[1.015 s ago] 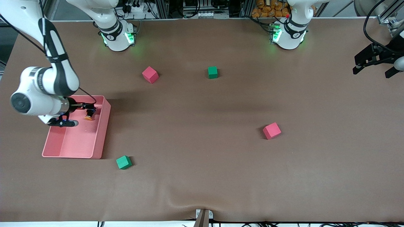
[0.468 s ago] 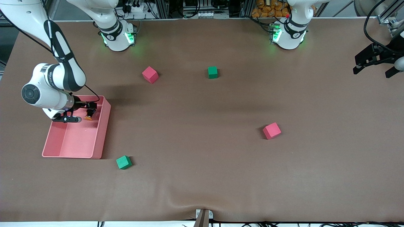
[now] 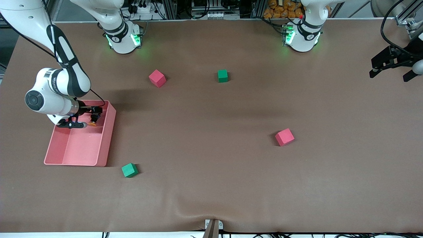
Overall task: Place and upright button with both arms
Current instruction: 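Lower the open right gripper around the button's black body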
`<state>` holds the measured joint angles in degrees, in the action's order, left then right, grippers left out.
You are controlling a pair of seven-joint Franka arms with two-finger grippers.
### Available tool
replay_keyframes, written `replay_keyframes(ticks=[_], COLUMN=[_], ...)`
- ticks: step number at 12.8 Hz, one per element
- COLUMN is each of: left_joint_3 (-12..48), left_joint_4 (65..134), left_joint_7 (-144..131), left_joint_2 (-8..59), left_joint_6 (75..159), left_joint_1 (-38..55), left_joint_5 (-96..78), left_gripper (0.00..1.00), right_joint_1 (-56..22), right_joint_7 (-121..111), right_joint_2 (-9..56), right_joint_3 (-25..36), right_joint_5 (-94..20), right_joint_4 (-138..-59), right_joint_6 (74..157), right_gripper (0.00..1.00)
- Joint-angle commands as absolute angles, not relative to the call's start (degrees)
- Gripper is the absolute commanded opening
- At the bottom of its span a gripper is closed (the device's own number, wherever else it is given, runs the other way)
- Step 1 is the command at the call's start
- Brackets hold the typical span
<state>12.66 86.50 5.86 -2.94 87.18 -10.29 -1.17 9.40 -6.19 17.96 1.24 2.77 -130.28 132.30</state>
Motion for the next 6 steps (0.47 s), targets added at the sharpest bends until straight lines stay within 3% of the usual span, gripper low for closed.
replay_keyframes(ticks=[1, 6], left_joint_3=[12.7, 12.7], left_joint_4=[86.2, 86.2], left_joint_7=[6.6, 6.6], left_joint_2=[-2.9, -2.8], left_joint_6=[86.5, 86.5], left_joint_1=[-10.4, -10.5], left_joint_5=[-1.9, -1.9], left_gripper=[1.0, 1.0], right_joint_1=[10.2, 10.4], right_joint_7=[-6.7, -7.0], right_joint_2=[18.7, 19.9], right_joint_3=[0.6, 0.6], right_joint_5=[4.0, 4.0], right_joint_4=[-131.0, -131.1], right_joint_6=[134.1, 133.9], right_gripper=[1.0, 1.0])
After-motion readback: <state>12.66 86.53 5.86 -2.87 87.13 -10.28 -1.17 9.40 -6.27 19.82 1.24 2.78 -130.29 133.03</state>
